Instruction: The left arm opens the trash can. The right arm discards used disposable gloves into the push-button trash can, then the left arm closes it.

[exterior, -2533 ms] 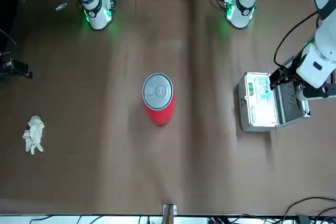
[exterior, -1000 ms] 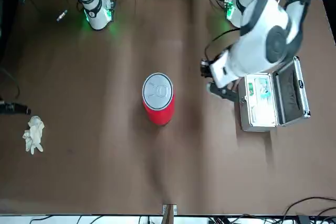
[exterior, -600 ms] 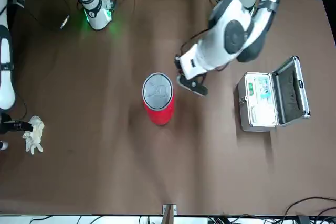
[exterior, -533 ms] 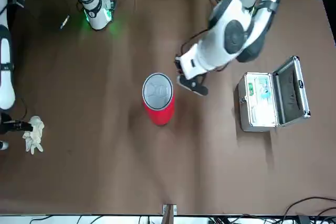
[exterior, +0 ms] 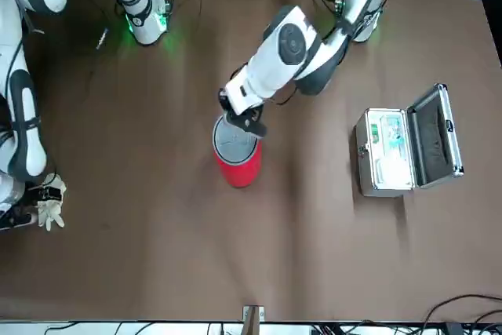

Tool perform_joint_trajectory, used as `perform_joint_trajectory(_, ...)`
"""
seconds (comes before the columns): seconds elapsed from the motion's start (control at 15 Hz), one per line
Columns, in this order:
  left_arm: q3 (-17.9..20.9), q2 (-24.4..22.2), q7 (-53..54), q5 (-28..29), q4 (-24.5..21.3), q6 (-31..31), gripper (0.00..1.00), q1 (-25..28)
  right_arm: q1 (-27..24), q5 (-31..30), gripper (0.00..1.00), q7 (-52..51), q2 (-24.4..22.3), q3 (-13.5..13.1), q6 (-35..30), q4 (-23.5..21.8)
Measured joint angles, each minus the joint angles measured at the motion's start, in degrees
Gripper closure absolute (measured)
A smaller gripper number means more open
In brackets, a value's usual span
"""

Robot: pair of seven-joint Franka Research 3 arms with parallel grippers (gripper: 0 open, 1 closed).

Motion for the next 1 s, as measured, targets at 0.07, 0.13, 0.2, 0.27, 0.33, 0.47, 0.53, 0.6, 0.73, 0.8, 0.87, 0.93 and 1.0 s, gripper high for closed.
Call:
perform_joint_trajectory(0.07,0.0,1.1,-0.8,1.5,0.0,1.8,0.99,-0.7,-0.2,-0.7,0.00,0.0,0.5,0.0,0.5,0.0)
perform_joint_trajectory(0.13,0.0,1.9,-1.5,2.9,0.0,3.3,0.99,-1.2,-0.5,-1.0,0.00,-0.1,0.9,0.0,1.3,0.0)
perform_joint_trajectory(0.2,0.0,2.5,-2.0,4.1,0.1,4.2,0.99,-1.5,-0.8,-1.0,0.00,-0.2,1.2,0.0,2.0,0.0)
perform_joint_trajectory(0.27,0.0,3.0,-2.2,5.1,0.2,4.7,0.99,-1.7,-1.2,-1.0,0.00,-0.5,1.4,0.0,2.3,0.0)
perform_joint_trajectory(0.33,0.0,3.3,-2.3,6.1,0.5,4.9,0.99,-1.7,-1.4,-1.0,0.00,-0.6,1.6,0.0,2.6,0.1)
perform_joint_trajectory(0.47,0.2,4.0,-3.1,7.8,1.3,4.9,0.99,-2.0,-1.6,-1.0,0.07,-0.7,2.0,0.0,4.0,0.1)
perform_joint_trajectory(0.53,0.7,4.4,-3.8,8.7,1.6,4.9,0.99,-2.5,-1.6,-1.0,0.11,-0.7,2.2,0.0,4.4,0.1)
perform_joint_trajectory(0.6,1.5,4.8,-4.2,9.3,1.9,4.9,0.99,-3.3,-1.6,-1.0,0.12,-0.7,2.2,0.0,4.4,0.1)
perform_joint_trajectory(0.73,4.3,5.4,-4.4,9.6,2.4,4.9,0.99,-5.8,-1.6,-1.0,0.30,-0.5,2.2,0.3,4.3,0.4)
perform_joint_trajectory(0.8,5.9,5.6,-4.4,9.6,2.5,4.9,0.99,-7.3,-1.6,-1.0,0.41,-0.2,2.2,0.4,4.3,0.5)
perform_joint_trajectory(0.87,7.4,5.6,-4.6,9.6,2.8,5.0,0.99,-8.7,-1.6,-1.0,0.52,0.4,2.2,0.4,4.3,0.6)
perform_joint_trajectory(0.93,9.2,5.7,-5.6,9.6,3.2,5.0,0.99,-10.5,-1.6,-1.0,0.71,1.6,2.2,0.4,4.1,0.8)
perform_joint_trajectory(1.0,9.4,5.7,-5.8,9.6,3.2,5.0,0.99,-10.8,-1.6,-1.0,0.81,1.9,2.1,0.5,3.4,1.0)
